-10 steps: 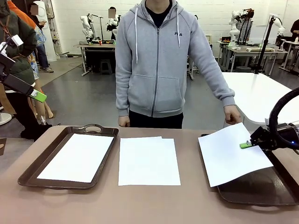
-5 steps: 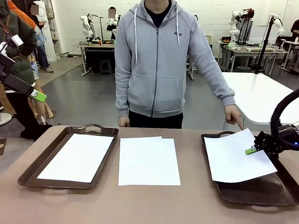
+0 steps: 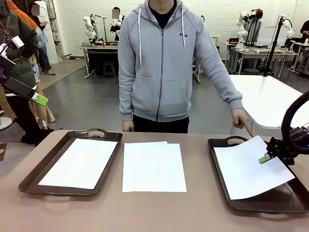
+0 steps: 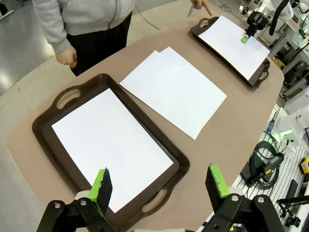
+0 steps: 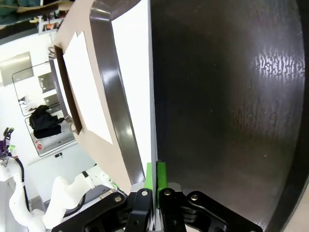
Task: Sort the A4 documents.
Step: Place the A4 Paper in the designated Handle tray.
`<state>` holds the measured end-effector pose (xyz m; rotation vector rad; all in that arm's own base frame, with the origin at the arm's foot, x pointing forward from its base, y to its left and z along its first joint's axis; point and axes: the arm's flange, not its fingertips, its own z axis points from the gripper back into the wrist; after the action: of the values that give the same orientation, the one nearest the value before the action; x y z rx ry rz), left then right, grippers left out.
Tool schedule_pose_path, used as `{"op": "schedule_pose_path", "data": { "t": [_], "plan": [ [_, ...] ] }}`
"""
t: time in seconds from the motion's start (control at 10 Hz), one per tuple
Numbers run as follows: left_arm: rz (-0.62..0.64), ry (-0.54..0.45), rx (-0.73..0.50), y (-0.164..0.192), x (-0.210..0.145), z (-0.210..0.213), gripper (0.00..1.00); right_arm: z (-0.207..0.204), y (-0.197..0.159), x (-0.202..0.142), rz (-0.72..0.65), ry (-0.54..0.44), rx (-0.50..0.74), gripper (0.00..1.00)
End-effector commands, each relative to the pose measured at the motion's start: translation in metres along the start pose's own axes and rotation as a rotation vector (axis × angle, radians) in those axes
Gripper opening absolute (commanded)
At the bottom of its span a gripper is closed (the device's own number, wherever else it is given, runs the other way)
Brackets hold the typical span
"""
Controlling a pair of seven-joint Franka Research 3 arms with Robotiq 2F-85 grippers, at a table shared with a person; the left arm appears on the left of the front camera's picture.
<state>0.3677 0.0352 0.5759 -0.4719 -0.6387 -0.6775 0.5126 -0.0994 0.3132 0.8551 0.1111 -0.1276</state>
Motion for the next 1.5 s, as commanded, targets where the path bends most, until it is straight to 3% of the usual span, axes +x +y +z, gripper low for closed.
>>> {"op": "schedule_pose_path", "data": {
  "t": [0.0,0.4,0.7,1.4],
  "plan": [
    [0.000,0.002,0.004,-0.001,0.000,0.000,1.00,0.001,0.007,0.009,0.016,0.044,-0.035,0.01],
    [0.000,0.002,0.004,-0.001,0.000,0.000,1.00,-0.006,0.015,0.016,0.055,0.069,-0.060,0.01],
    [0.000,0.002,0.004,-0.001,0.000,0.000,1.00,-0.003,0.012,0.013,0.048,0.034,-0.059,0.01],
    [0.000,0.002,0.004,-0.001,0.000,0.000,1.00,0.006,0.016,0.006,0.032,0.028,-0.150,0.58]
  ]
}}
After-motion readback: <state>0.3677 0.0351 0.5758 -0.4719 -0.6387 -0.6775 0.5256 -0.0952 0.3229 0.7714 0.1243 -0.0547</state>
